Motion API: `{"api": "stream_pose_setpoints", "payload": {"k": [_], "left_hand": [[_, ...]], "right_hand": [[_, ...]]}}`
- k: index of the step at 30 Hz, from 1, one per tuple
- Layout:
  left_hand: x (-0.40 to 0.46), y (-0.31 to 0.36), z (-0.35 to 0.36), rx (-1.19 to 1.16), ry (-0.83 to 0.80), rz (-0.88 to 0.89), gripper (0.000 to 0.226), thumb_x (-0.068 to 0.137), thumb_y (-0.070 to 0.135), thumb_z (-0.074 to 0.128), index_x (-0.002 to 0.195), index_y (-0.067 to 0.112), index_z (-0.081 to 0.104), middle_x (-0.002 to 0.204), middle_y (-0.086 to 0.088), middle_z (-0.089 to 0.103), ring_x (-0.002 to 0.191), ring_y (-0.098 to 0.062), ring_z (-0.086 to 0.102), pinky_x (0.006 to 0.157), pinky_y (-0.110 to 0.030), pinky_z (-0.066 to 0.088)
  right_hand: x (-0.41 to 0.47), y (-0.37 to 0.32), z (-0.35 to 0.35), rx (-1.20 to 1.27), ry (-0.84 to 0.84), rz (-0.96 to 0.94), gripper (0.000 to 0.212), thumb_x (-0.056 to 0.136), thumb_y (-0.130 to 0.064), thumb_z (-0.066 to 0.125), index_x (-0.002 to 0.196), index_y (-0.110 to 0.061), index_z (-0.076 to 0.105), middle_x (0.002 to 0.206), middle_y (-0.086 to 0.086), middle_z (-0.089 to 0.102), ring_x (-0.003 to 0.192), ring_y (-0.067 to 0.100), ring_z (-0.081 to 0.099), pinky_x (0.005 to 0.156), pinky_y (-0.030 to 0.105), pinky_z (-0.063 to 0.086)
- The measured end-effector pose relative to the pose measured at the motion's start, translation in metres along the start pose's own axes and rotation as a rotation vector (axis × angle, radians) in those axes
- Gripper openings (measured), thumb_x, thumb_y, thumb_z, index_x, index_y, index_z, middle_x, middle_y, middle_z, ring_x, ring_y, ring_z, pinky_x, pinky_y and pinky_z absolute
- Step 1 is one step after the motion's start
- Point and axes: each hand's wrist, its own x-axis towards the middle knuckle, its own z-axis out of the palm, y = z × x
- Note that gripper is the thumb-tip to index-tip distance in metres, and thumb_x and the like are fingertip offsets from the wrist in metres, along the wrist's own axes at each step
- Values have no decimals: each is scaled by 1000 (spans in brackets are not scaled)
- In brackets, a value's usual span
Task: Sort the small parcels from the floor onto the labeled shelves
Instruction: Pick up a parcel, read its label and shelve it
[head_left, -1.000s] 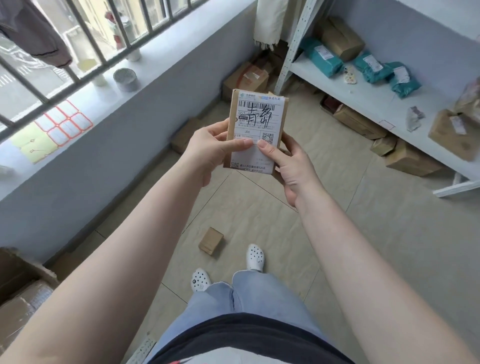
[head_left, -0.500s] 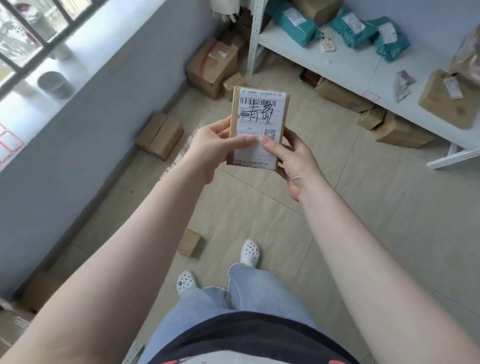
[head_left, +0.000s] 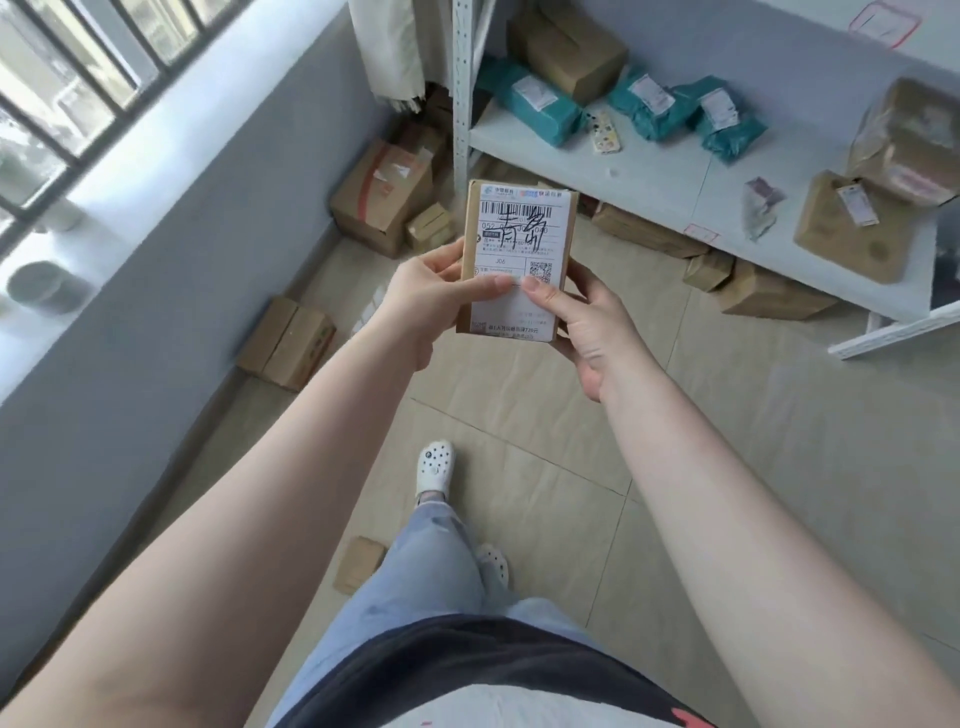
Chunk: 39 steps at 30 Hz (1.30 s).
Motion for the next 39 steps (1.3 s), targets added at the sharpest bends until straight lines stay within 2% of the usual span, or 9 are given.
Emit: {"api": "stream_pose_setpoints", "payload": {"k": [5, 9, 12, 20, 23, 27, 29, 34, 39], "left_hand": [[65, 59, 12, 46, -89, 68, 49, 77, 6, 80, 124, 10, 68, 91, 5, 79, 75, -6, 76, 65, -20, 58], [110, 106, 23, 96, -164, 117, 46, 76, 9, 82, 120, 13, 71, 101, 1, 79, 89, -14, 76, 77, -26, 60], [137, 128, 36, 103, -221, 123, 49, 76, 6, 81, 123, 11, 69, 104, 0, 78, 92, -15, 76, 83, -31, 61], [213, 174, 71, 118, -272, 147, 51, 79, 5, 79, 127, 13, 66, 95, 7, 78, 75, -4, 75, 67, -19, 60], [249, 197, 84, 133, -250, 163, 56, 77, 10, 81, 130, 15, 65, 104, 3, 78, 84, -7, 76, 74, -22, 61], [294, 229, 106, 125, -239, 209, 54, 75, 10, 82, 127, 15, 67, 97, 6, 79, 85, -8, 76, 71, -19, 58], [311, 246, 115, 103, -234, 232, 53, 76, 8, 81, 126, 13, 67, 93, 7, 79, 83, -8, 76, 70, -19, 58], [344, 282, 130, 52, -231, 286, 52, 75, 5, 81, 125, 10, 67, 98, 4, 79, 87, -11, 76, 74, -25, 60], [366, 322, 142, 75, -253, 339, 47, 76, 6, 81, 121, 14, 69, 95, 8, 79, 84, -8, 76, 69, -23, 59]], "right_hand": [[50, -58, 1, 45, 61, -94, 50, 83, -16, 73, 131, -21, 58, 88, -12, 76, 72, 0, 73, 59, 15, 53], [85, -98, 0, 78, 109, -162, 44, 83, -19, 74, 125, -26, 61, 97, -10, 75, 80, 3, 73, 62, 16, 54], [106, -117, -7, 104, 153, -185, 52, 83, -19, 74, 132, -21, 57, 107, -3, 74, 84, 7, 73, 67, 21, 56], [182, -165, -34, 115, 198, -217, 61, 80, -21, 77, 137, -21, 54, 114, 0, 74, 98, 16, 73, 76, 28, 58], [217, -192, -43, 87, 197, -236, 67, 73, -28, 80, 135, -24, 56, 116, -2, 74, 105, 17, 71, 86, 34, 57], [260, -237, -59, 107, 164, -256, 59, 83, -17, 74, 137, -19, 54, 108, -4, 74, 85, 5, 74, 69, 22, 58], [277, -258, -64, 104, 146, -270, 57, 83, -15, 73, 137, -19, 54, 107, -4, 74, 82, 4, 74, 68, 21, 57], [308, -304, -71, 42, 128, -322, 42, 82, -17, 74, 121, -26, 63, 101, -7, 75, 89, 11, 72, 87, 36, 58], [329, -343, -73, 50, 153, -398, 48, 82, -18, 75, 127, -23, 60, 97, -6, 77, 79, 7, 75, 64, 22, 56]]}}
